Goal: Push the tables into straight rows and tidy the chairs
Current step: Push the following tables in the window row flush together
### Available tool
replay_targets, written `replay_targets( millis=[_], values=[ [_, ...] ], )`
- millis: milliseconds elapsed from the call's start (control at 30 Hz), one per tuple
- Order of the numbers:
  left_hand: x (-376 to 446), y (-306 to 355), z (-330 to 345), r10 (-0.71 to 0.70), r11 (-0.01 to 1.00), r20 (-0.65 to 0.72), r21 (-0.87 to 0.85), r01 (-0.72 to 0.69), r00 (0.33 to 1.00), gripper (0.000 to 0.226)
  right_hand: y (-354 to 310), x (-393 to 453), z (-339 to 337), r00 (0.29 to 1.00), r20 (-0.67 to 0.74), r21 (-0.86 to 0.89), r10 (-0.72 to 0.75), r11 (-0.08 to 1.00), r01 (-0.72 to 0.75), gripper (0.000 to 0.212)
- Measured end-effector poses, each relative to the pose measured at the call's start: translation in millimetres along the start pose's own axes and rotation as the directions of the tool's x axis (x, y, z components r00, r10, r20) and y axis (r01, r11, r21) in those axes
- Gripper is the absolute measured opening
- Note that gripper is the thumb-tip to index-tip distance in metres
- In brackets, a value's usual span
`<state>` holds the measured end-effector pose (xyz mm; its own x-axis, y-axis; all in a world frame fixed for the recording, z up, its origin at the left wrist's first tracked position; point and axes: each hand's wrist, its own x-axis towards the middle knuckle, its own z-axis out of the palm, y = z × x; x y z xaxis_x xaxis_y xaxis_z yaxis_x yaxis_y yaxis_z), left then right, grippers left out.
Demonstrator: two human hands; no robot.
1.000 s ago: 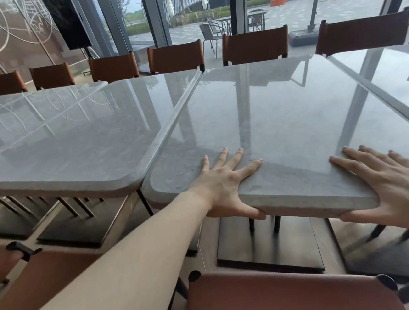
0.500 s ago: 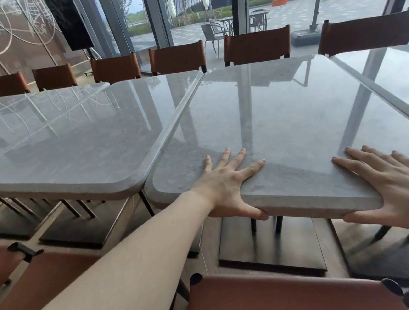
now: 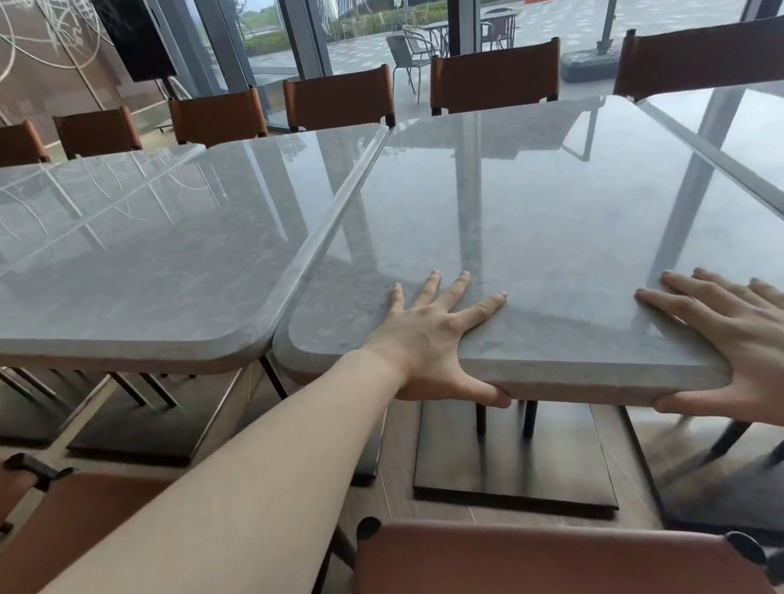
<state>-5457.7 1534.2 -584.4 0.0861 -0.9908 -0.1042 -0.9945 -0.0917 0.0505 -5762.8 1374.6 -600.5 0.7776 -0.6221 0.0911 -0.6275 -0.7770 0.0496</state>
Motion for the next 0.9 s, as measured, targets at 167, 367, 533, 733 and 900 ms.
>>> replay_targets(
  millis=[167, 367, 533, 733, 900],
  values=[
    [3.1, -1.7, -0.8, -0.006, 1.000, 0.003, 0.010, 0.006, 1.000, 0.118, 0.5, 2.5, -1.9, 1.000, 0.014, 0.010, 0.002, 1.000, -0.002, 0.118],
    [4.8, -3.4, -0.4, -0.003, 1.000, -0.003, 0.011, 0.003, 1.000, 0.118, -0.9, 3.6, -6.1, 0.999, 0.043, 0.009, -0.001, 1.000, 0.001, 0.121],
    [8.5, -5.6, -0.5, 0.004, 1.000, -0.005, 0.003, -0.004, 1.000, 0.118, -3.7, 5.6, -13.2, 0.996, 0.093, 0.003, 0.007, 1.000, -0.007, 0.125],
    [11.1, -7.6, -1.1, 0.008, 1.000, -0.001, 0.010, -0.008, 1.000, 0.117, -4.8, 6.8, -15.7, 0.994, 0.106, -0.001, 0.003, 1.000, -0.003, 0.127],
    [12.6, -8.2, 0.9, 0.006, 1.000, -0.008, 0.005, -0.006, 1.000, 0.119, -4.4, 7.8, -15.9, 0.993, 0.115, 0.013, 0.003, 1.000, -0.004, 0.128]
  ],
)
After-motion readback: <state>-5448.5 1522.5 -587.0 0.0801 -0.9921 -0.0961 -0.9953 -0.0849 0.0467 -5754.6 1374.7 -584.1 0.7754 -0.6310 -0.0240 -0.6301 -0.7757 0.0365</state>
